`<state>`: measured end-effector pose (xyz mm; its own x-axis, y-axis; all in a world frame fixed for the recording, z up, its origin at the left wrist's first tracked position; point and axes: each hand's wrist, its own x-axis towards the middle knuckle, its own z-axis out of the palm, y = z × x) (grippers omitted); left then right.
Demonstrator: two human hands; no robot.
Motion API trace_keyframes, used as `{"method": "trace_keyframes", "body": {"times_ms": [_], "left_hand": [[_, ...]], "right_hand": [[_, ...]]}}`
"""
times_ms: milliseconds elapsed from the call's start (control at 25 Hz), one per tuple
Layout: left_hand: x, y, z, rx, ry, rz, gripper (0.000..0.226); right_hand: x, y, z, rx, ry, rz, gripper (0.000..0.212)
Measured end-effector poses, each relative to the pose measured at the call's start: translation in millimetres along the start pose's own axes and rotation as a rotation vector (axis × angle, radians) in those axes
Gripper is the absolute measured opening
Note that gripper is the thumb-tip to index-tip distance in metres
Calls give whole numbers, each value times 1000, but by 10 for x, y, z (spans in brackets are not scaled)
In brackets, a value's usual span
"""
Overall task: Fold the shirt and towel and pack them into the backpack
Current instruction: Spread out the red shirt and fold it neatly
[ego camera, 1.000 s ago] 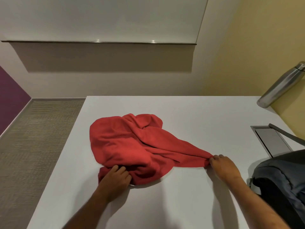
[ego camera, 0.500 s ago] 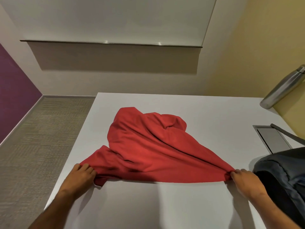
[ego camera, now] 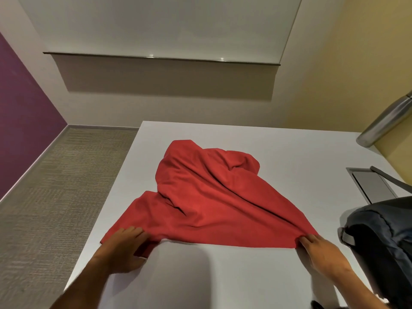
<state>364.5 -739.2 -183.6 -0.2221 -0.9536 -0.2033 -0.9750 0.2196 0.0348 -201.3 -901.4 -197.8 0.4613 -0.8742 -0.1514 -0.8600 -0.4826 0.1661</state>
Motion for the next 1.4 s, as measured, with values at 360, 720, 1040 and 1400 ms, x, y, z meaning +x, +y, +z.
{"method": "trace_keyframes", "body": {"times_ms": [360, 720, 1040, 1400], "left_hand": [[-106, 41, 11, -105, -106, -23, 26], [-44, 85, -268, -68, -476, -28, 66], [494, -149, -592, -285, 80, -329, 57], [1791, -545, -873, -633, 224, -439, 21]], "right_hand": [[-215, -129, -228, 98, -147, 11, 30], [-238, 25, -294, 260, -178, 3, 22], [510, 60, -529, 428, 64, 255, 25], [1815, -94, -935, 680, 83, 295, 44]]}}
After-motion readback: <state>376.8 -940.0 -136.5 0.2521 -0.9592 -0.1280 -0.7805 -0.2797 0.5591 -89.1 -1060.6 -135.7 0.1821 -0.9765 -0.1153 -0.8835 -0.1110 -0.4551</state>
